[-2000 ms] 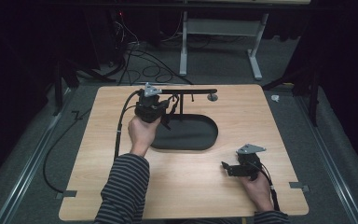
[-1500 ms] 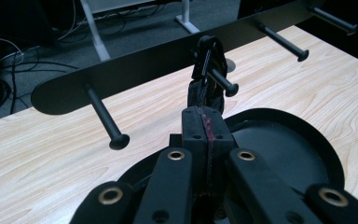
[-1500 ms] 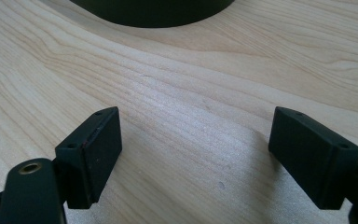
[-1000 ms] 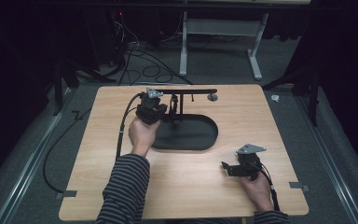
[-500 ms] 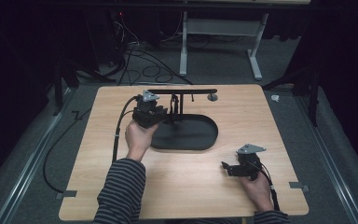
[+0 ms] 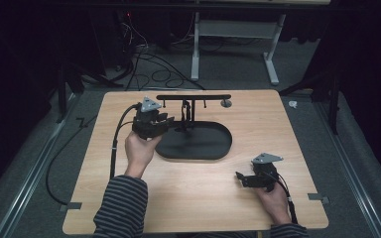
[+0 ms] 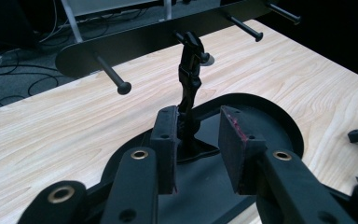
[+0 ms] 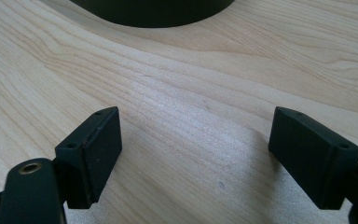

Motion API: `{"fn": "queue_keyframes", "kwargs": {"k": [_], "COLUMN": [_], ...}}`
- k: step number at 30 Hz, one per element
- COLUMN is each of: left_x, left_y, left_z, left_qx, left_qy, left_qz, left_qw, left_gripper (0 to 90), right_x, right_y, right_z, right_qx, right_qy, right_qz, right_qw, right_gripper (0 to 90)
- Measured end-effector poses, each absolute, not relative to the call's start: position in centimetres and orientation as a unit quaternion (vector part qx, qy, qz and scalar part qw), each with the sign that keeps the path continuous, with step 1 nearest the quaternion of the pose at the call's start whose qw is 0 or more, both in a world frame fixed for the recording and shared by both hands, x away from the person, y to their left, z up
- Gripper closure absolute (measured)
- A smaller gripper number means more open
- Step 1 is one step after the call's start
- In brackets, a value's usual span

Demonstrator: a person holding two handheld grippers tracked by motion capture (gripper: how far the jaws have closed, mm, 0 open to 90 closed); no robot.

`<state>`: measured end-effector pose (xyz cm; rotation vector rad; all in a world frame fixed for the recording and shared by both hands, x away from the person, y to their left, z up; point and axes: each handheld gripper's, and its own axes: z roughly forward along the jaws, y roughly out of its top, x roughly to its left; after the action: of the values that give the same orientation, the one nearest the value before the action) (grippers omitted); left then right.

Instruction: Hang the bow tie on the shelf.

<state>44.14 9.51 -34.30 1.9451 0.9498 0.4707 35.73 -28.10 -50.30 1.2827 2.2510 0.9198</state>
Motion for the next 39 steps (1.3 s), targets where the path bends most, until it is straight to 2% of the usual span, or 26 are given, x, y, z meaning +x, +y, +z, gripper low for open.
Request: {"fn": "queue_keyframes", "kwargs": {"k": [39], "left_x": [39.9], "left_y": [13.7], "left_z": [-34.4], "left_qx": [0.762], "left_qy": [0.396], "left_qz": [0.190], "left_qw": [0.476], "left_gripper": [62.3], "right_x": [35.7], "right_y": [-28.1], "right_z": [-50.3], "right_qx": [0.457], "right_qy": [0.803], "right_qz": [0.328], "right_qw": [0.195], "right_gripper": [18.3]}}
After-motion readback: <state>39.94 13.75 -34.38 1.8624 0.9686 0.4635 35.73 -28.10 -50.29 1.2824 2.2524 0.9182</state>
